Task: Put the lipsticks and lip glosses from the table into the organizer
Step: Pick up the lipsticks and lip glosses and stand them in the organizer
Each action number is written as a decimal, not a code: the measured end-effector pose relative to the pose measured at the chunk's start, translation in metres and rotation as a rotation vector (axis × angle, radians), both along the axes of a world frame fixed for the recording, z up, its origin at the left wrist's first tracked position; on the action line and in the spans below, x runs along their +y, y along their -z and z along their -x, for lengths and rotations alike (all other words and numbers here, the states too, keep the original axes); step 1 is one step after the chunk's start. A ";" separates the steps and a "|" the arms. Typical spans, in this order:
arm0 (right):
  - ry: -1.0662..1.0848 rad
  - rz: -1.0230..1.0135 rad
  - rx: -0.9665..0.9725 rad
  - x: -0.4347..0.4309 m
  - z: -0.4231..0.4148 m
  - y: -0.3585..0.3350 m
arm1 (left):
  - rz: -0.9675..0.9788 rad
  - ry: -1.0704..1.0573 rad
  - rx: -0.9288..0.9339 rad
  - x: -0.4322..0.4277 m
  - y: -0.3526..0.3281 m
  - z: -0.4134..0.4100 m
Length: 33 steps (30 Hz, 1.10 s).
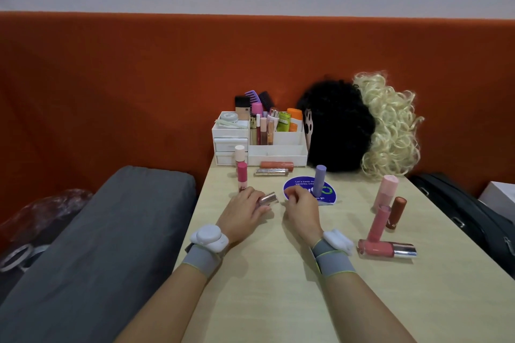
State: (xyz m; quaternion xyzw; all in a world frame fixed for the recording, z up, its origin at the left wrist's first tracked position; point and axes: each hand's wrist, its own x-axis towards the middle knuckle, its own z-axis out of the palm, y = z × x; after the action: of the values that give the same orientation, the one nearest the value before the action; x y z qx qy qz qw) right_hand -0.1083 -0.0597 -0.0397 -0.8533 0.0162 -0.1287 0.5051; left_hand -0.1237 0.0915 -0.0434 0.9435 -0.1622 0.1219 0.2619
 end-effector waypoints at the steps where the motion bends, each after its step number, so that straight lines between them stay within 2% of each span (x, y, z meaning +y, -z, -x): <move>1: 0.009 -0.008 0.000 0.000 0.000 0.000 | 0.074 0.012 0.014 -0.003 -0.003 0.002; 5: 0.047 -0.028 0.007 0.000 0.000 -0.002 | 0.377 0.021 0.135 -0.019 -0.008 0.003; 9: 0.086 -0.054 0.020 0.001 -0.002 0.000 | 0.506 0.030 0.172 -0.032 -0.008 -0.009; 18: 0.098 0.026 0.036 0.004 -0.008 0.001 | 0.507 -0.058 0.204 -0.043 -0.004 -0.042; 21: 0.094 0.047 0.034 0.004 -0.009 0.002 | 0.458 -0.076 0.163 -0.042 0.001 -0.049; 29: 0.033 -0.152 -0.155 0.011 -0.009 -0.014 | 0.536 -0.009 0.215 -0.042 -0.003 -0.044; 31: -0.040 -0.038 -0.173 0.013 -0.012 -0.023 | 0.516 0.008 0.217 -0.041 -0.005 -0.044; 33: -0.087 0.171 -0.168 0.013 -0.019 -0.029 | 0.482 0.004 0.222 -0.039 -0.005 -0.043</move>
State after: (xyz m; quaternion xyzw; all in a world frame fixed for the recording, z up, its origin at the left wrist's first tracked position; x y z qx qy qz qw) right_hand -0.0895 -0.0464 -0.0106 -0.8793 -0.0741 -0.1785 0.4353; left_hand -0.0811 0.0520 -0.0383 0.8612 -0.1008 0.0522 0.4954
